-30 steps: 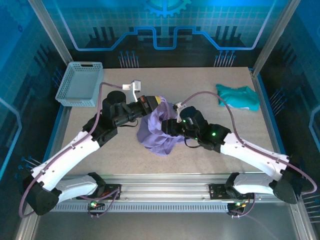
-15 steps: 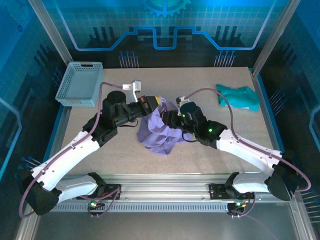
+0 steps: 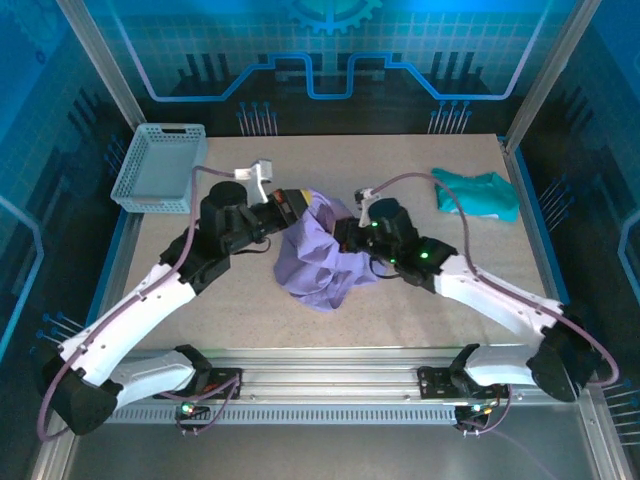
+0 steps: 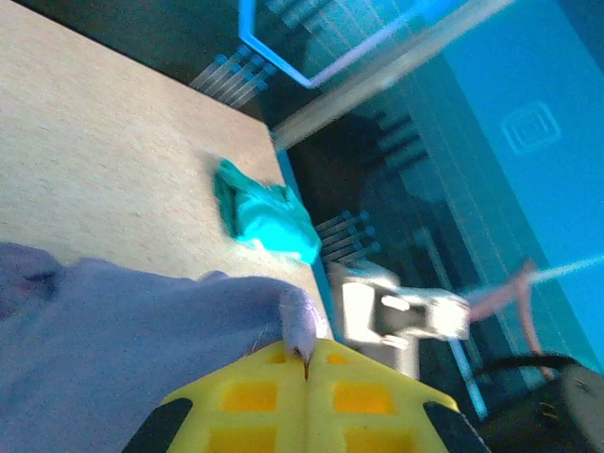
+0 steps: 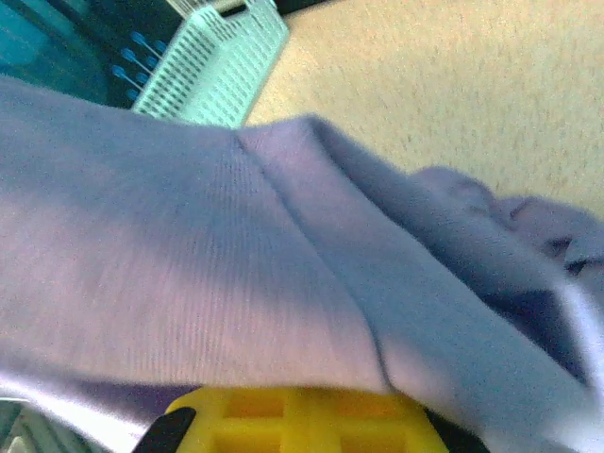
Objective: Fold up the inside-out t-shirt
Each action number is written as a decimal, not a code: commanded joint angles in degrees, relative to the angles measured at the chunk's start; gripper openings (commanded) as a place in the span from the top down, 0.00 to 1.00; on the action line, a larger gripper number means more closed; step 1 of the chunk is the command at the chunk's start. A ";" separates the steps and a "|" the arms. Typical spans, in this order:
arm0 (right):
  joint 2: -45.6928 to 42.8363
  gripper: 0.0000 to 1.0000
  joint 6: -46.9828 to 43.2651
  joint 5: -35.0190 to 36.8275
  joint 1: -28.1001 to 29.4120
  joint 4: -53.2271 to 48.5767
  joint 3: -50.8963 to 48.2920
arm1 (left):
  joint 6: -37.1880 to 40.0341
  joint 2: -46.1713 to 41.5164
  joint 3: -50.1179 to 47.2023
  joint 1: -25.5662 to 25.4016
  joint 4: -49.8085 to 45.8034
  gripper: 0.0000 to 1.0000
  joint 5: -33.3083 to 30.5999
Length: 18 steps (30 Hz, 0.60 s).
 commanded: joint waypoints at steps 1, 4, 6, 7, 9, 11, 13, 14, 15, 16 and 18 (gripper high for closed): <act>-8.12 1.00 -9.40 -11.49 -4.88 6.30 0.41 | -3.88 -2.76 -1.02 6.93 -0.29 1.00 -3.27; -9.93 1.00 -10.48 -22.39 -9.56 8.38 2.14 | -3.24 -2.17 0.57 9.42 -0.11 1.00 -3.12; -9.94 1.00 -10.14 -27.88 -11.42 10.24 2.56 | -2.01 -1.25 2.12 9.42 -0.86 1.00 -2.63; -9.78 1.00 -10.12 -29.77 -11.86 11.10 2.39 | -1.72 -0.47 2.38 9.42 -1.02 1.00 -1.93; -8.97 1.00 -9.96 -32.05 -11.93 12.60 1.55 | -1.49 1.08 2.08 9.33 -1.05 1.00 -0.51; -7.66 1.00 -8.42 -33.65 -12.05 15.14 0.17 | -1.43 3.21 1.27 9.25 -0.08 1.00 2.43; -5.88 1.00 -6.88 -34.92 -11.92 17.28 -0.66 | -1.64 5.55 0.95 9.01 1.06 1.00 5.97; -4.89 1.00 -6.70 -35.33 -11.71 17.65 -0.79 | -1.69 6.59 1.03 8.98 1.72 1.00 7.69; -4.08 1.00 -6.70 -35.36 -11.41 17.65 -0.97 | -1.83 7.32 1.07 8.98 2.67 1.00 8.91; -3.22 1.00 -6.79 -35.67 -11.18 17.88 -1.18 | -1.79 7.80 0.94 8.90 4.07 1.00 9.91; -2.03 1.00 -6.53 -36.77 -10.99 18.29 -1.64 | -1.18 8.38 1.27 8.73 5.85 1.00 10.85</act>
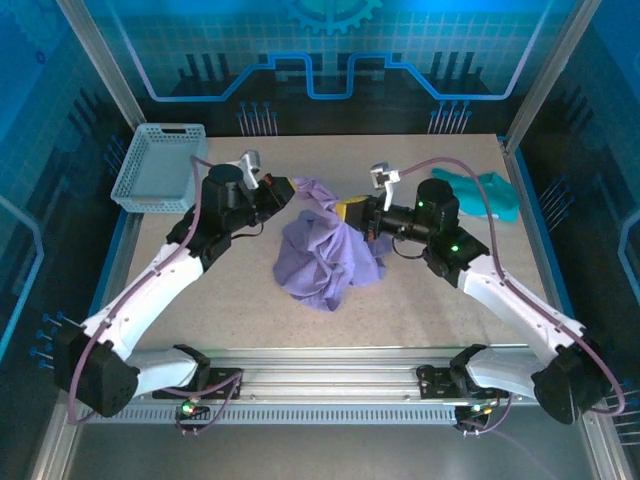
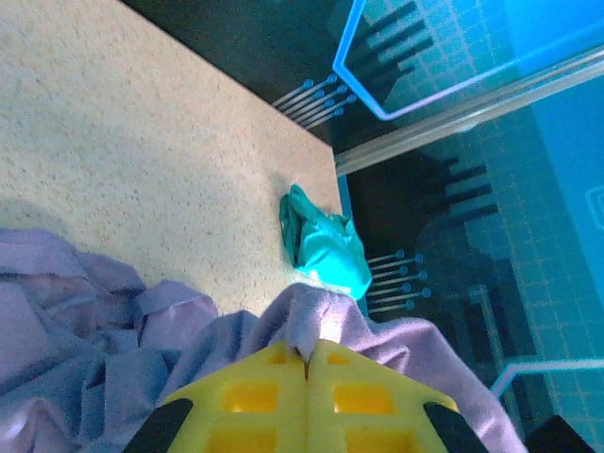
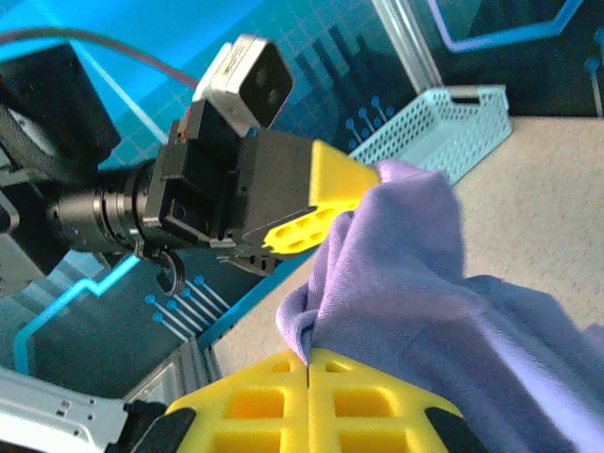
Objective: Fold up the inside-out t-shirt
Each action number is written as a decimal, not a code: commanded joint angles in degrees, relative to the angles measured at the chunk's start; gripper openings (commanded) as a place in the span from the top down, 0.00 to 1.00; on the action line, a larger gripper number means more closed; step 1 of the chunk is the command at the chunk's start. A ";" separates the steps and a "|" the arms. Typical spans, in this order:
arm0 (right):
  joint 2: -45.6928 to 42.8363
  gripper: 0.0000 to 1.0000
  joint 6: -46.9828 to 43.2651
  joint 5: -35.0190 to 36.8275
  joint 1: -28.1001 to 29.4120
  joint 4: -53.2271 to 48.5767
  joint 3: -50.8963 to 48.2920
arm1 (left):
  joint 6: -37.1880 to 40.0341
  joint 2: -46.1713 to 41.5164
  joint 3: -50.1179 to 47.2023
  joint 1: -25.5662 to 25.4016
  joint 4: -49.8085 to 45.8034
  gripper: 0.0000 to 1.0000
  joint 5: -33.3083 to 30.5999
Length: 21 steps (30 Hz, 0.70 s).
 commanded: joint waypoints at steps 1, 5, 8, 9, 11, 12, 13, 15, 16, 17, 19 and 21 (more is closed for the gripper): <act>1.44 1.00 0.90 -4.50 0.17 4.28 -1.39 | 2.34 0.37 1.33 -0.41 4.38 0.99 4.55; 1.65 1.00 -0.89 -6.65 -0.04 3.46 -1.60 | 8.27 3.52 5.28 -0.49 -3.41 0.81 4.04; 1.34 1.00 -1.51 -7.45 -0.93 2.29 -1.53 | 14.04 5.24 8.22 -0.42 -12.21 0.66 2.90; 1.08 1.00 -1.43 -7.33 -1.32 2.20 -1.69 | 15.74 4.86 8.65 -0.40 -14.55 0.61 2.33; 0.85 1.00 -0.71 -6.78 -1.95 2.28 -2.01 | 17.69 2.46 7.44 -0.48 -15.67 0.50 2.28; 0.85 1.00 -0.28 -6.51 -2.03 2.37 -2.10 | 18.40 0.47 6.26 -0.51 -15.26 0.45 2.72; 0.90 1.00 0.32 -5.85 -2.12 2.30 -2.10 | 18.93 -1.50 5.05 -0.59 -14.80 0.41 3.08; 1.10 1.00 1.52 -5.21 -2.12 2.78 -2.35 | 20.02 -5.11 3.06 -0.93 -13.81 0.36 4.61; 1.20 1.00 2.13 -5.12 -2.20 2.98 -2.36 | 20.57 -6.45 2.44 -1.35 -13.40 0.36 6.08; 1.20 1.00 2.60 -5.01 -2.24 3.22 -2.45 | 20.92 -7.14 2.06 -1.68 -13.04 0.38 7.75; 1.07 1.00 3.14 -4.86 -2.26 3.74 -2.63 | 20.08 -7.11 2.18 -2.46 -11.96 0.44 12.50; 0.86 1.00 3.19 -4.36 -2.27 3.62 -2.67 | 18.57 -5.66 3.00 -3.24 -10.81 0.49 17.14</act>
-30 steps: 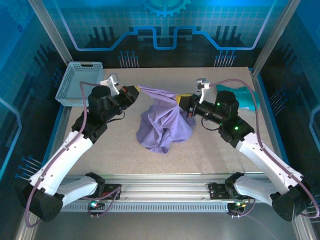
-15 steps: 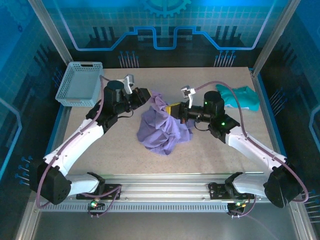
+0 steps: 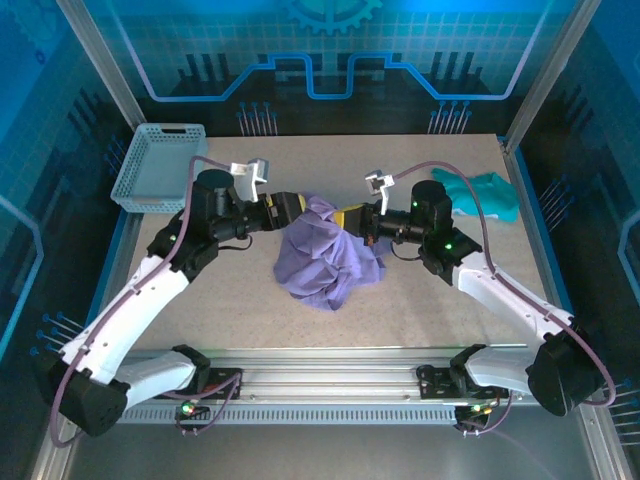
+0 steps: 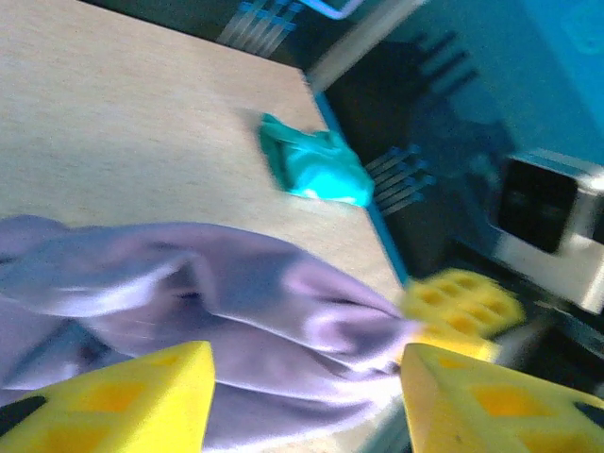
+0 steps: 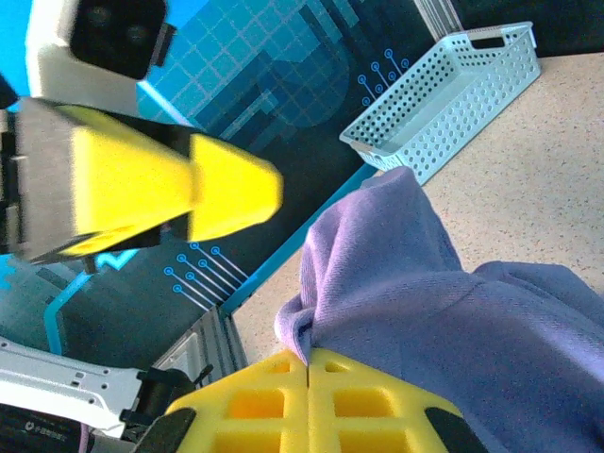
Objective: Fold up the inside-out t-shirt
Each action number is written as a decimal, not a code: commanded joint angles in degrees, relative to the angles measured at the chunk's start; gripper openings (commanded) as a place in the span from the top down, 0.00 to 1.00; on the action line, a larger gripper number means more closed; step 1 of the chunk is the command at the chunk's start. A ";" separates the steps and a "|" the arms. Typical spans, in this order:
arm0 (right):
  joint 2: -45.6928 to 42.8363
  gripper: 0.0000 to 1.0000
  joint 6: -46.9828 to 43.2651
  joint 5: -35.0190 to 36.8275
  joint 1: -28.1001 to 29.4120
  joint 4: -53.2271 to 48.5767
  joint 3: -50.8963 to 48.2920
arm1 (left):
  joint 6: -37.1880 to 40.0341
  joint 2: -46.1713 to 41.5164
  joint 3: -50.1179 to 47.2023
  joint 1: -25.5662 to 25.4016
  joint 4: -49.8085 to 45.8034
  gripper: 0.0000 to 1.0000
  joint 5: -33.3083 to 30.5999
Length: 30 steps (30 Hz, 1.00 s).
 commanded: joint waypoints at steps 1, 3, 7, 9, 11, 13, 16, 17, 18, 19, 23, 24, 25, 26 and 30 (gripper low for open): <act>-1.38 1.00 1.31 1.15 -0.58 2.17 -0.67 | 0.12 2.31 1.08 -1.45 1.29 0.51 9.61; -1.57 1.00 1.31 1.52 -0.60 2.03 -0.68 | -0.49 3.92 1.96 -2.16 1.37 0.54 11.40; -2.02 1.00 1.60 2.16 -0.61 1.90 -0.68 | -2.01 5.96 2.71 -2.37 1.65 0.54 13.73; -2.19 1.00 1.71 2.05 -0.57 2.16 -0.60 | -2.01 6.76 2.94 -2.32 1.55 0.52 13.61; -2.28 1.00 1.66 1.69 -0.62 2.26 -0.68 | -2.05 7.49 3.28 -2.37 1.83 0.50 12.83; -2.45 1.00 1.45 1.10 -0.57 2.77 -0.68 | -2.47 8.42 3.62 -2.28 3.46 0.48 12.54; -2.96 1.00 0.67 0.50 -0.58 2.90 -2.58 | -3.20 10.19 4.76 -2.26 5.44 0.48 12.70; -3.15 1.00 0.42 0.31 -0.61 2.99 -2.91 | -3.20 10.75 5.24 -2.26 5.79 0.48 12.90; -3.45 1.00 0.22 0.10 -0.58 3.03 -3.18 | -3.43 11.32 5.68 -2.20 6.10 0.48 13.17; -3.75 1.00 -0.13 -0.16 -0.53 3.06 -3.38 | -3.41 11.86 6.05 -2.25 6.12 0.49 13.23; -4.39 1.00 -1.28 -0.30 -0.48 2.42 -3.67 | -3.23 13.09 6.81 -2.28 6.56 0.51 14.28; -4.41 1.00 -1.32 -0.34 -0.52 2.51 -3.60 | -3.82 13.37 6.81 -2.29 7.29 0.51 15.20; -4.35 1.00 -1.48 -0.41 -0.43 2.40 -3.51 | -4.65 13.74 6.83 -2.32 8.34 0.53 16.35; -4.15 1.00 -1.63 -0.23 -0.31 2.38 -3.45 | -5.54 14.07 6.85 -2.36 9.35 0.55 17.52; -3.63 1.00 -3.08 2.32 0.06 -0.98 -2.65 | -9.00 14.83 7.51 -2.56 13.42 0.77 21.92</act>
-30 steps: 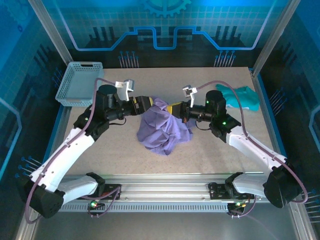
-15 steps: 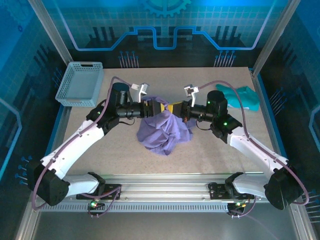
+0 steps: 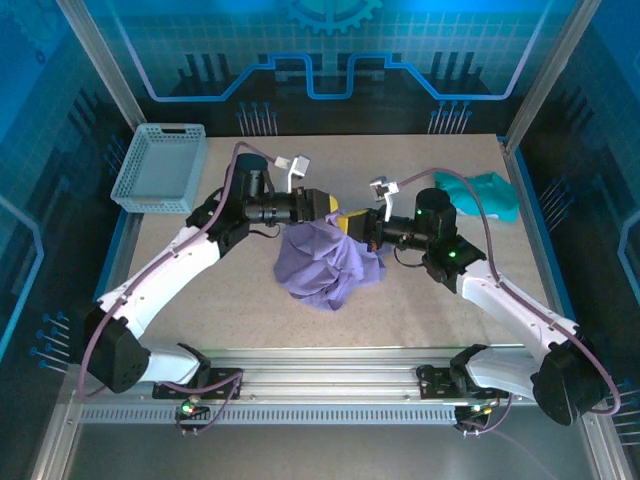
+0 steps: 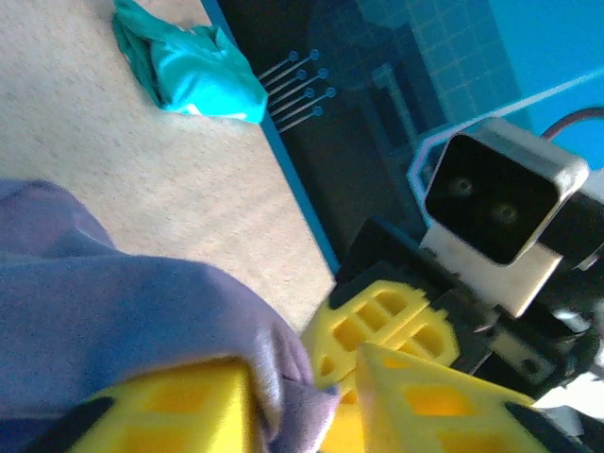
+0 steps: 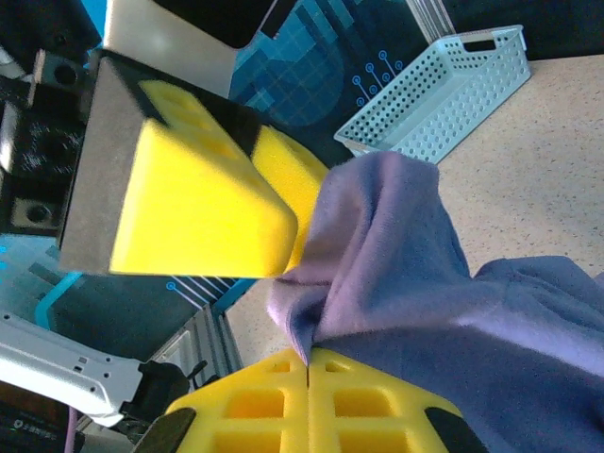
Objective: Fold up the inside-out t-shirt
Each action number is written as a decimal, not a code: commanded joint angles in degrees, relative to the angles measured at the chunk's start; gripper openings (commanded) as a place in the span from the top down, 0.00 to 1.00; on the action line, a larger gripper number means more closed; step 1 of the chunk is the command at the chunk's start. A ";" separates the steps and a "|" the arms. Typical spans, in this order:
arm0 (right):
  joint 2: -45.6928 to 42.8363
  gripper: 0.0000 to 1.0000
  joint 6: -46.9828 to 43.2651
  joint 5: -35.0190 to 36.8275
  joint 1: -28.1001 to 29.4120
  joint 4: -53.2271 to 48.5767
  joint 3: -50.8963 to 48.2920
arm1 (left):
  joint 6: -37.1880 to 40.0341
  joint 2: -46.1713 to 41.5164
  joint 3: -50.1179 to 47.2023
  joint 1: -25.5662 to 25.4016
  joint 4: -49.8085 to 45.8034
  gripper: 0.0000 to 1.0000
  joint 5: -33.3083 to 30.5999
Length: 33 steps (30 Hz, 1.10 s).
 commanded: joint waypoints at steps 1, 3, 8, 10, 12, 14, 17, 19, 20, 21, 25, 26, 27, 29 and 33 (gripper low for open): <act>-0.39 1.00 -2.88 2.31 0.26 -3.06 1.41 | -3.66 0.25 2.39 -0.44 5.67 0.86 5.52; -0.30 0.96 -4.16 3.84 0.48 -5.07 1.86 | -4.00 -0.14 3.07 -0.53 5.38 1.00 5.26; -0.65 0.88 -7.02 5.73 0.70 -8.08 2.22 | -1.38 -1.65 5.10 -1.58 -1.05 1.00 0.02; -0.60 0.86 -8.68 6.45 0.98 -9.87 4.46 | 0.88 -2.08 6.62 -2.70 -5.48 1.00 -3.34; -0.40 0.89 -9.87 6.33 1.42 -10.25 5.15 | 2.00 -2.30 7.35 -3.64 -7.66 1.00 -5.23; -0.05 0.96 -10.41 5.61 1.61 -10.27 5.74 | 1.92 -2.52 7.49 -4.04 -8.25 1.00 -5.76; 0.23 1.00 -9.82 4.62 1.70 -8.92 5.75 | 2.94 -3.06 7.46 -4.14 -9.59 0.96 -7.80; 0.07 1.00 -8.51 4.26 1.70 -6.91 5.16 | 4.59 -3.48 7.30 -4.11 -11.08 0.82 -9.86; -0.03 1.00 -7.70 4.25 1.64 -6.06 4.91 | 5.10 -3.76 7.04 -4.05 -11.57 0.75 -10.72; -0.16 1.00 -6.90 4.25 1.61 -5.26 4.65 | 5.55 -4.31 6.57 -3.83 -11.64 0.68 -11.38; -0.36 1.00 -4.86 4.08 1.31 -3.57 4.01 | 5.50 -7.68 3.09 -1.94 -10.49 0.54 -11.88; -0.45 1.00 -4.26 4.20 1.13 -3.07 3.66 | 5.46 -8.45 2.25 -1.41 -10.25 0.52 -11.70; -0.56 1.00 -3.37 4.48 0.92 -2.24 3.31 | 5.41 -9.29 1.30 -0.79 -10.12 0.51 -11.21; -0.79 1.00 -1.48 4.60 0.44 -0.86 2.84 | 5.41 -10.69 -0.63 -0.01 -9.89 0.48 -9.88; -0.74 1.00 0.78 4.27 -0.19 1.05 2.84 | 5.18 -12.16 -4.25 0.17 -8.23 0.49 -5.72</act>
